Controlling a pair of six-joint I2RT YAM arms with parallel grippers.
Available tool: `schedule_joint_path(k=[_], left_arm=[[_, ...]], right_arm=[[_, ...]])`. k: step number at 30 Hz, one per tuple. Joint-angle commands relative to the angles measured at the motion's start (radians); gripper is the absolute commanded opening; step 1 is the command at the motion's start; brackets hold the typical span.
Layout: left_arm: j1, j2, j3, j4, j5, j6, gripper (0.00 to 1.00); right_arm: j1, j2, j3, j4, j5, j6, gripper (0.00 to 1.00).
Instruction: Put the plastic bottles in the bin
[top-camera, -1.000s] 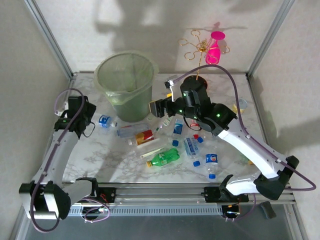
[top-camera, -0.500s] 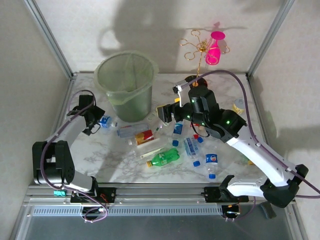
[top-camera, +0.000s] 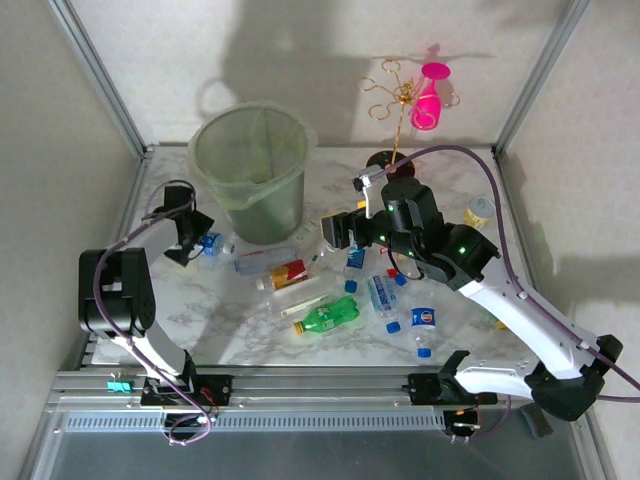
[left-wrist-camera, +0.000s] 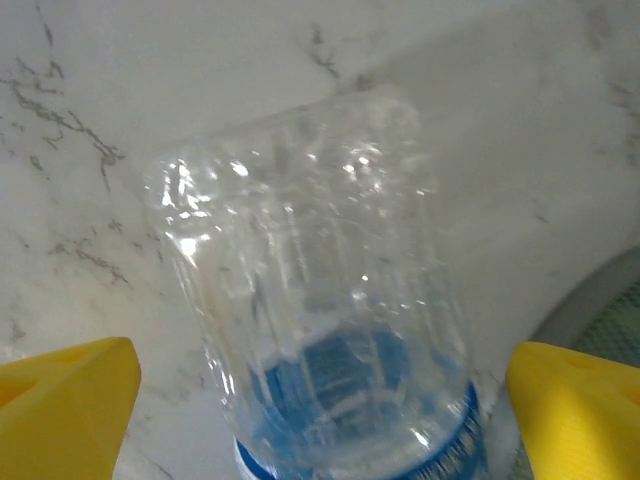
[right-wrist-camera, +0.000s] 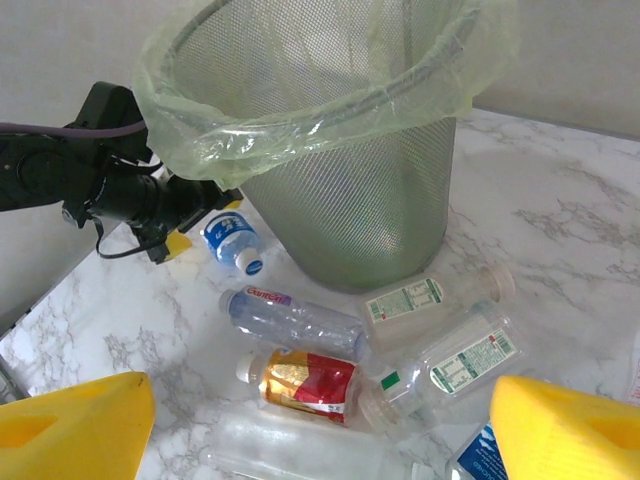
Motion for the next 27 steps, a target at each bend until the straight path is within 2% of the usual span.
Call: schedule_joint_path(k=[1, 5, 14, 20, 27], left_arm=[[0.013, 0.043, -0.015, 0.006, -0.008, -0.018, 0.90], [0.016, 0.062, -0.019, 0.014, -0.010, -0.002, 0.84], [0.017, 0.038, -0.017, -0.015, -0.023, 0.045, 0.60], [0.011, -0.085, -0.024, -0.076, -0.030, 0.053, 0.53], [-0.026, -0.333, -0.042, -0.181, -0.021, 0.043, 0.49]], right_arm=[[0.008, -0.014, -0.011, -0.013, 0.032, 0.010, 0.87], [0.007, -0.015, -0.014, -0.010, 0.033, 0.015, 0.87], [0.007, -0.024, -0.005, -0.008, 0.042, 0.014, 0.87], [0.007, -0.036, -0.006, 0.009, 0.044, 0.005, 0.88], [0.007, -0.030, -0.031, 0.054, 0.014, 0.000, 0.88]])
